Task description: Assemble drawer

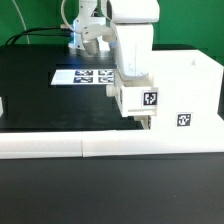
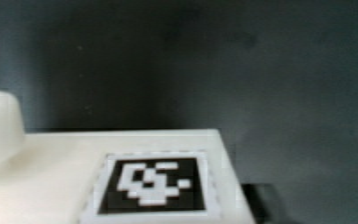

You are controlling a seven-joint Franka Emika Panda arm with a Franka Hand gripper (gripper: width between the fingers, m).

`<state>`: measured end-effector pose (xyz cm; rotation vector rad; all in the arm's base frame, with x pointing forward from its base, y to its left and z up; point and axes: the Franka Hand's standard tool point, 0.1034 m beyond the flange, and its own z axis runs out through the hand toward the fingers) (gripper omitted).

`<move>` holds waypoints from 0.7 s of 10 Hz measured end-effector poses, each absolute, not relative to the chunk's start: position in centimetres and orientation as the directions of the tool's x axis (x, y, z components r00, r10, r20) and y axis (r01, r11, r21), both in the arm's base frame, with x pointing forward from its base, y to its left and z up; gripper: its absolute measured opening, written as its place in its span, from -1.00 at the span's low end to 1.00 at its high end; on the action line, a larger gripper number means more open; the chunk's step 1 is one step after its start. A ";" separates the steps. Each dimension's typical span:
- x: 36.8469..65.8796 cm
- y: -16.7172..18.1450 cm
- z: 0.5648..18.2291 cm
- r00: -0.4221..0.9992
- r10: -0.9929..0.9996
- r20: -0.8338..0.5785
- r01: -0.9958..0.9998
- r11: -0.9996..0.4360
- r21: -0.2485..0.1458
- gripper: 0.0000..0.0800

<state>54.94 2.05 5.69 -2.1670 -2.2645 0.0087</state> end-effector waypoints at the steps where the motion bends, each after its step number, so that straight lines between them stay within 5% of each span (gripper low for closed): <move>1: 55.0 2.1 5.8 -0.023 1.000 0.001 1.000 0.023 -0.009 -0.30; 2: 55.1 2.3 6.0 -0.017 1.000 0.000 1.000 0.017 -0.010 0.05; 3: 55.3 2.4 6.4 -0.014 1.000 0.000 1.000 0.014 -0.007 0.05; 4: 55.4 2.5 6.7 -0.012 1.000 -0.002 1.000 0.011 -0.011 0.48; 7: 55.7 2.6 8.7 0.008 1.000 -0.014 1.000 -0.008 -0.011 0.61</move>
Offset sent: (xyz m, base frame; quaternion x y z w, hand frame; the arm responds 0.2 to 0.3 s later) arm 0.0083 0.0069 0.0204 0.0165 -0.0087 0.0208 0.9996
